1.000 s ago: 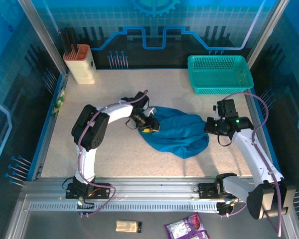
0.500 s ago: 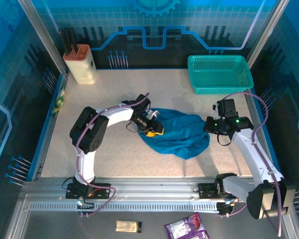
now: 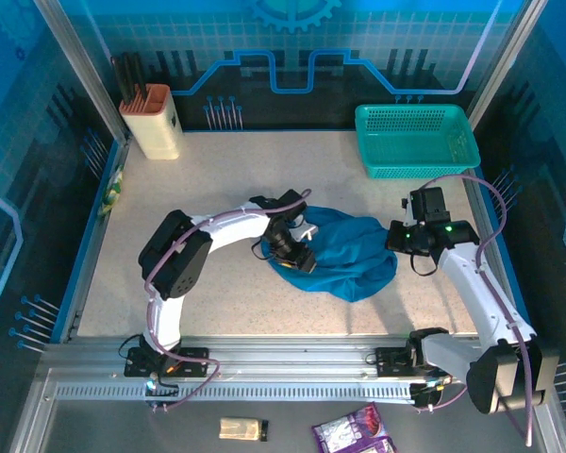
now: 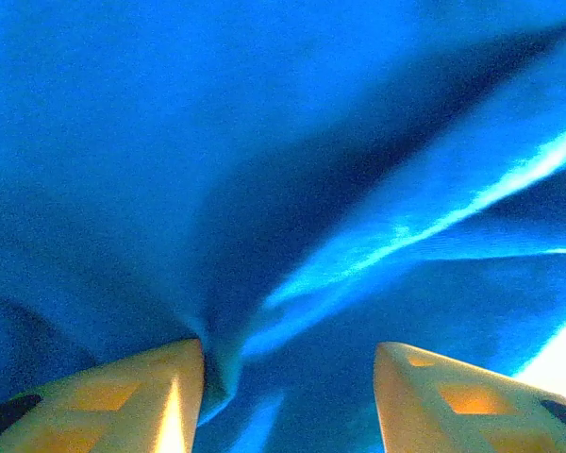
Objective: Fold the inside-out t-shirt
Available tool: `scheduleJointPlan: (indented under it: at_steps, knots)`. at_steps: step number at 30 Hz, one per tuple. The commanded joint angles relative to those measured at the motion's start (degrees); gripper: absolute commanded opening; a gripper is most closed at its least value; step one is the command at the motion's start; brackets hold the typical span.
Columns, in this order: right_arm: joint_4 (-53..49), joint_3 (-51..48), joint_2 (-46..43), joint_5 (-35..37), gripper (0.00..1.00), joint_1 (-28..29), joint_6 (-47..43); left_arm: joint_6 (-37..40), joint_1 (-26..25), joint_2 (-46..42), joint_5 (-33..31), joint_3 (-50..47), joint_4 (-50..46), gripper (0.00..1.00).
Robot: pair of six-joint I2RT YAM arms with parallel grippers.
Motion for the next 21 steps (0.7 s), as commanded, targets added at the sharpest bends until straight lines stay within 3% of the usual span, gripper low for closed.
scheduleJointPlan:
  at_steps: [1, 4, 8, 12, 18, 21]
  knots:
    - [0.2, 1.3, 0.2, -0.8, 0.00, -0.5, 0.2, 5.1, -0.3, 0.0, -6.4, 2.8, -3.9, 0.49]
    - [0.3, 1.4, -0.2, -0.7, 0.00, -0.5, 0.2, 5.4, -0.4, 0.8, -8.5, 3.9, -4.5, 0.44]
    - [0.5, 2.0, 0.1, -0.6, 0.00, -0.5, 0.1, 6.4, -0.5, 0.9, -6.5, 4.3, -4.5, 0.36]
    - [0.9, 2.8, 0.3, -0.2, 0.00, -0.4, -0.1, 6.4, -0.5, 1.1, -4.7, 3.9, -3.7, 0.37]
    - [1.6, 3.3, 0.8, -0.5, 0.00, -0.4, 0.0, 6.5, -0.5, 3.2, -7.0, 4.2, -4.0, 0.40]
    - [1.7, 3.9, 1.1, -0.6, 0.00, -0.5, 0.0, 6.7, -0.6, 3.6, -8.7, 4.6, -4.2, 0.25]
